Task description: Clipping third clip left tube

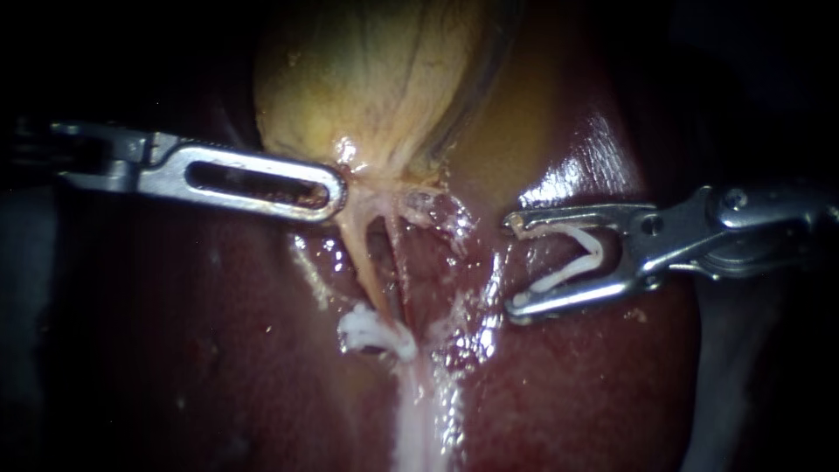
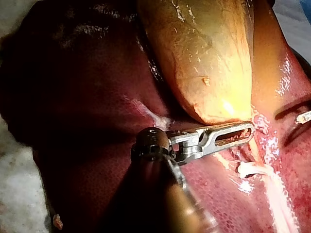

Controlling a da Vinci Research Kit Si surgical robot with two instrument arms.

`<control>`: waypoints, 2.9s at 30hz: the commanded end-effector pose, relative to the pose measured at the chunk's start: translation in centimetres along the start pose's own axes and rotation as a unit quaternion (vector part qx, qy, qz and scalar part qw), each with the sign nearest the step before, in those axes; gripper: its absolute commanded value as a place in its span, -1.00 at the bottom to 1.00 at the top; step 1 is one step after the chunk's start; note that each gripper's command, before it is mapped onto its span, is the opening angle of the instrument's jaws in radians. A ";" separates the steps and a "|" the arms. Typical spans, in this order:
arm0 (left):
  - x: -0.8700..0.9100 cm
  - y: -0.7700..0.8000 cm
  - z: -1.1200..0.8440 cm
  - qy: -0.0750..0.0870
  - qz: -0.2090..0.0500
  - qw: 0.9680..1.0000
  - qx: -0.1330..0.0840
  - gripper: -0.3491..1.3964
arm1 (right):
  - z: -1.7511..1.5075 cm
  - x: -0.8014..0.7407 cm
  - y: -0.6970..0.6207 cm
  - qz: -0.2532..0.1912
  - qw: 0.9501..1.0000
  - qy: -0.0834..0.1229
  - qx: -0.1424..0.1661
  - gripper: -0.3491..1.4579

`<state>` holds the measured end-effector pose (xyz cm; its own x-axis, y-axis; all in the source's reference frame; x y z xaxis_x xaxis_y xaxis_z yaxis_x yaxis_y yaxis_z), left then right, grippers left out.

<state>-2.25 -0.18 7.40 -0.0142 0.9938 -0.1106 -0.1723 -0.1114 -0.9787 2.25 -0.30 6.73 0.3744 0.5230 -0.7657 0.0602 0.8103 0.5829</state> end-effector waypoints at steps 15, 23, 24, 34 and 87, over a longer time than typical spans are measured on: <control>0.00 0.00 -0.01 0.000 0.001 1.000 -0.001 -1.00 | 0.54 -0.06 -0.04 -0.002 1.000 0.000 0.000 -0.06; 0.00 0.01 -0.01 0.000 0.001 1.000 -0.001 -1.00 | 0.85 -0.10 0.02 0.005 1.000 0.000 0.000 -0.06; -0.01 0.01 -0.01 0.000 0.001 1.000 -0.001 -1.00 | 0.88 -0.11 0.03 0.005 1.000 0.000 0.001 -0.06; -0.01 0.02 0.00 0.001 0.001 1.000 -0.001 -1.00 | 1.15 -0.14 0.09 0.009 1.000 0.000 0.003 -0.06; -0.01 0.04 0.05 0.002 0.000 1.000 0.001 -1.00 | 1.67 0.09 0.50 0.164 0.981 0.098 0.041 -0.17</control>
<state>-2.31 -0.20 7.37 -0.0100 0.9937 -0.1121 -0.1735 -0.1121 -0.9784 3.84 -0.28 7.42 0.2007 0.8009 -0.5642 0.0429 0.5682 0.8218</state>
